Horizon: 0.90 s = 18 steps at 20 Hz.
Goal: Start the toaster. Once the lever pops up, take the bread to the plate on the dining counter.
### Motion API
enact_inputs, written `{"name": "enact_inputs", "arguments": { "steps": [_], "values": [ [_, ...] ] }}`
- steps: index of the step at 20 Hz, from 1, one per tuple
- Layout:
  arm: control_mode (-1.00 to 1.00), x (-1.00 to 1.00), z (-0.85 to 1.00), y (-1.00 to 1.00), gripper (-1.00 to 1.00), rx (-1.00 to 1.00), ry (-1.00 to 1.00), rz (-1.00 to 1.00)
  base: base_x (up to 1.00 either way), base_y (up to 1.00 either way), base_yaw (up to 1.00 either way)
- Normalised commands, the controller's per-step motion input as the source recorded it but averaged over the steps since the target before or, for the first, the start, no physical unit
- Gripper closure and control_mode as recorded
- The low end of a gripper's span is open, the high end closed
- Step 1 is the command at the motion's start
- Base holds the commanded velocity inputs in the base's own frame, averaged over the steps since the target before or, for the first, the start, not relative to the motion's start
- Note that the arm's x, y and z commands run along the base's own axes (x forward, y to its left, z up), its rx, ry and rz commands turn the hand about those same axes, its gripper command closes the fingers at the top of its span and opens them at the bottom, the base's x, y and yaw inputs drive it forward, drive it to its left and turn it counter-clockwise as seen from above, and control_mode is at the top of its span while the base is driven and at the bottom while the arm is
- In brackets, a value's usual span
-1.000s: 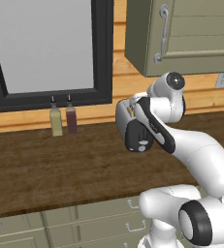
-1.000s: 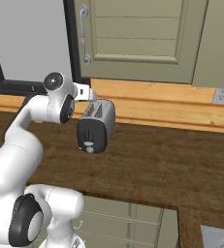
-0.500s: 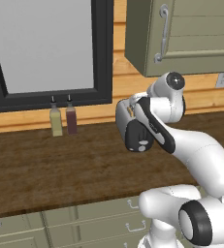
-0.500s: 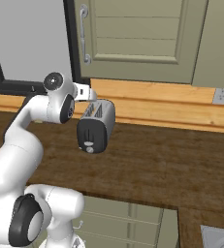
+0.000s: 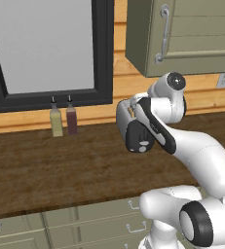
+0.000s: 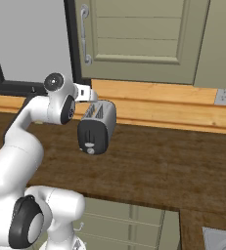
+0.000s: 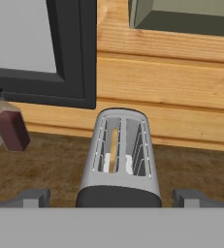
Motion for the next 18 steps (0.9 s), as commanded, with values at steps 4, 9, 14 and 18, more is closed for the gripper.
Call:
{"name": "enact_inputs", "arguments": {
  "steps": [4,9,14,18],
  "values": [
    [-1.00,0.00,0.00,0.00,-1.00,0.00,0.00,0.00,0.00,0.00,0.00],
    [-1.00,0.00,0.00,0.00,-1.00,0.00,0.00,0.00,0.00,0.00,0.00],
    [-1.00,0.00,0.00,0.00,-1.00,0.00,0.00,0.00,0.00,0.00,0.00],
    [-1.00,0.00,0.00,0.00,-1.00,0.00,0.00,0.00,0.00,0.00,0.00]
  ]
}}
